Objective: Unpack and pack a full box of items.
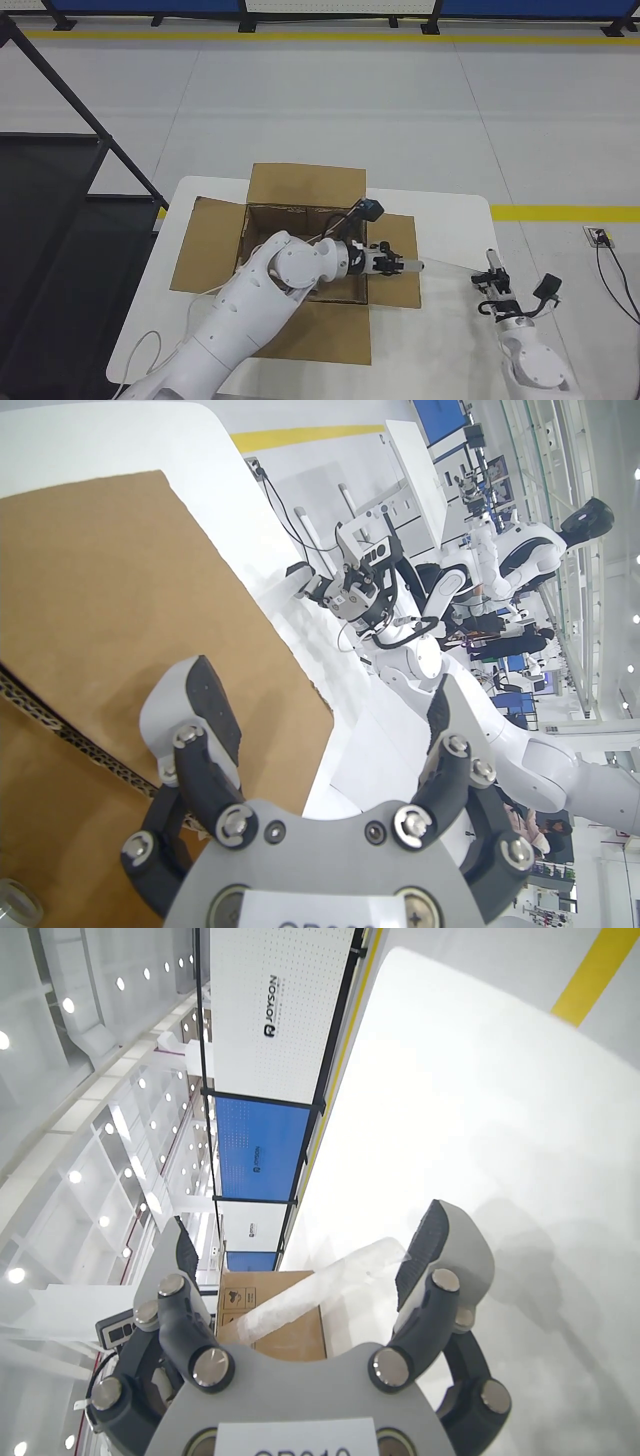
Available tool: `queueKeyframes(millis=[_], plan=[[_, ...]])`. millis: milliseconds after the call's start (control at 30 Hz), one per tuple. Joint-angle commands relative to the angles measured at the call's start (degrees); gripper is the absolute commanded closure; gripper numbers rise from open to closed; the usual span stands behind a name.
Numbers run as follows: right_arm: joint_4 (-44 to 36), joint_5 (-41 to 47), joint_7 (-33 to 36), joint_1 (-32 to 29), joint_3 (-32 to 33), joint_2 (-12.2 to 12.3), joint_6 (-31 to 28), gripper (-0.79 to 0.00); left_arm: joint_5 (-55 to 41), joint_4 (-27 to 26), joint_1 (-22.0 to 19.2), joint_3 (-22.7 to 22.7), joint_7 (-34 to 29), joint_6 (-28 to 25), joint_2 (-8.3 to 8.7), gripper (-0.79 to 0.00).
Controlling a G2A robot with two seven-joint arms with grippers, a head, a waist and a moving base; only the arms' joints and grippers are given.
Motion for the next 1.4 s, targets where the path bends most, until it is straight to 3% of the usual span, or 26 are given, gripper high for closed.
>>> queueKeyframes(millis=[0, 233, 400, 667, 900, 1033, 1167, 1367], plan=[[0.20, 0.11, -2.36, -0.01, 0.45, -0.06, -0.27, -0.785, -0.16, 0.14, 0.03, -0.25, -0.13, -0.08, -0.01, -0.785], [-0.43, -0.09, -9.71, -0.49, 0.56, -0.60, -4.10, -0.785, -0.03, 0.52, 0.20, -0.95, -0.40, -0.31, -0.07, -0.785], [-1.49, 0.47, -10.98, -1.50, 0.56, -0.87, -8.71, -0.785, 0.24, 0.69, 0.23, -0.95, -0.96, -0.21, -0.23, -0.785], [-3.29, 5.13, -3.53, -2.88, 0.54, -0.85, -17.64, -0.785, 1.17, 1.24, -0.12, -0.10, -1.44, 0.41, -0.82, -0.785], [-5.01, 6.92, 0.82, -3.13, 0.88, -0.65, -20.44, -0.785, 0.88, 0.47, -0.46, -1.29, -1.03, -0.10, -0.87, -0.785], [-6.81, 3.33, -2.44, -2.82, 1.88, -0.62, -21.04, -0.785, 1.42, -3.09, 0.27, -5.02, -1.31, -0.30, 0.35, -0.785], [-11.01, -1.24, -4.16, -2.17, 1.90, -0.60, -19.00, -0.785, 3.37, -10.00, 3.14, -11.18, -2.09, 0.05, 2.53, -0.785], [-22.58, -10.43, -3.43, -1.83, 0.36, -0.53, -15.21, -0.785, 5.20, -25.07, 11.25, -25.72, -2.76, 2.10, 6.34, -0.785]])
